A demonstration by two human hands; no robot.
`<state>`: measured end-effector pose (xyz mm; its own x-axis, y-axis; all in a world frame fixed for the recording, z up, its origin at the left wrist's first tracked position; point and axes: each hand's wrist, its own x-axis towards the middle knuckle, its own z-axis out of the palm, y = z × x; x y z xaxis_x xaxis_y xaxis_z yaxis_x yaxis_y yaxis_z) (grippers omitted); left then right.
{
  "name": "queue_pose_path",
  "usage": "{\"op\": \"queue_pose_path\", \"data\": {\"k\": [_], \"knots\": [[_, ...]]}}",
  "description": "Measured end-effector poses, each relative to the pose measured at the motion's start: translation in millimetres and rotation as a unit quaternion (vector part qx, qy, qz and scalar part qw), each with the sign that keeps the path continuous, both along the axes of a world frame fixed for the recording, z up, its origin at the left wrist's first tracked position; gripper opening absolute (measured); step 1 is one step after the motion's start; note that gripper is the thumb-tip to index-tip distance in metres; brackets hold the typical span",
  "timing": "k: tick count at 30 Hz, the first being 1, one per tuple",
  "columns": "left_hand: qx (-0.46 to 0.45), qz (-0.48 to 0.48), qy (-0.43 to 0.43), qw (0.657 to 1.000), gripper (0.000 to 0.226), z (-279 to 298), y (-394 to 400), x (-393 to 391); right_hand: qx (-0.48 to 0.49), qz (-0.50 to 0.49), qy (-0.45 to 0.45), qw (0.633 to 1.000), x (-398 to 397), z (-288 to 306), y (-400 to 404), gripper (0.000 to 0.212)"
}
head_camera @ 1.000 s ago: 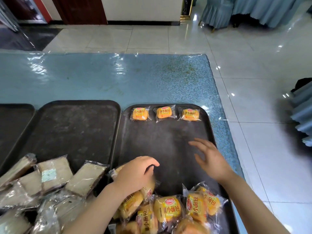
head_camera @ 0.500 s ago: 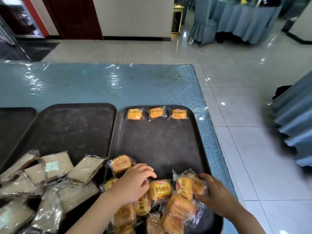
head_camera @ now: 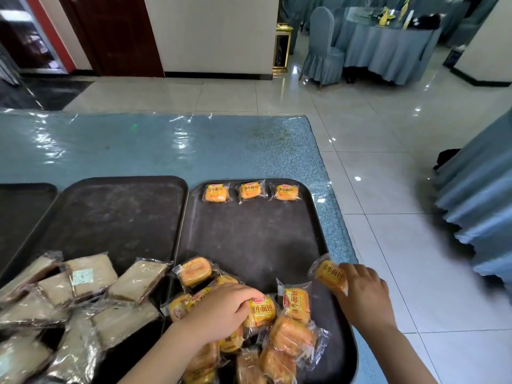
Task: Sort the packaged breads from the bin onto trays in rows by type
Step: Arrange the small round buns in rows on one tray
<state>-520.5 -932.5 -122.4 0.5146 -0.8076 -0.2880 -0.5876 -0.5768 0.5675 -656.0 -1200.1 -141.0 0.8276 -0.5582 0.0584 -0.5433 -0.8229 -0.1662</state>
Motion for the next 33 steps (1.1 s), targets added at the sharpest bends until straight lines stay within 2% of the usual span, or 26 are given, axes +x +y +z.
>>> {"op": "queue_pose_path", "data": {"k": [3, 7, 10, 12, 13, 18, 20, 23, 26, 29, 33], "knots": [[-0.006, 0.017, 0.015, 1.0, 0.037, -1.3, -2.0, 0.9, 0.057, 0.002, -0.064, 0.996, 8.2, 20.2, 0.4, 0.046], [-0.096, 0.12, 0.098, 0.983, 0.034, 3.8, -8.5, 5.4, 0.152, 0.139, -0.131, 0.97, 25.0, 42.8, 28.5, 0.048], [-0.207, 0.235, 0.183, 0.932, 0.027, 18.6, -12.0, 10.6, 0.17, 0.229, -0.127, 0.95, 38.0, 49.3, 52.0, 0.048], [-0.253, 0.295, 0.246, 0.888, 0.026, 28.8, -10.8, 14.9, 0.162, 0.274, -0.112, 0.941, 46.4, 51.2, 66.4, 0.047], [-0.265, 0.308, 0.258, 0.877, 0.026, 29.7, -8.6, 18.1, 0.155, 0.293, -0.106, 0.938, 50.4, 51.8, 73.7, 0.048], [-0.257, 0.326, 0.182, 0.892, 0.014, 24.3, 7.7, 32.4, 0.128, 0.325, -0.117, 0.93, 66.4, 45.3, 107.6, 0.053], [-0.277, 0.353, 0.187, 0.874, 0.012, 22.2, 12.1, 38.7, 0.154, 0.323, -0.116, 0.926, 75.1, 38.5, 115.4, 0.055], [-0.297, 0.405, 0.243, 0.83, 0.013, 15.2, 15.1, 52.6, 0.195, 0.332, -0.109, 0.917, 90.1, 26.7, 121.4, 0.056], [-0.288, 0.436, 0.263, 0.811, 0.015, 5.4, 13.8, 69.5, 0.211, 0.324, -0.104, 0.916, 107.0, 13.8, 122.9, 0.055], [-0.267, 0.452, 0.249, 0.814, 0.016, -2.8, 8.3, 91.2, 0.204, 0.318, -0.089, 0.922, 131.7, 2.5, 119.9, 0.052], [-0.198, 0.412, 0.189, 0.869, 0.028, -23.4, 4.5, 125.9, 0.196, 0.304, -0.057, 0.931, 176.5, -18.8, 103.4, 0.051]]}}
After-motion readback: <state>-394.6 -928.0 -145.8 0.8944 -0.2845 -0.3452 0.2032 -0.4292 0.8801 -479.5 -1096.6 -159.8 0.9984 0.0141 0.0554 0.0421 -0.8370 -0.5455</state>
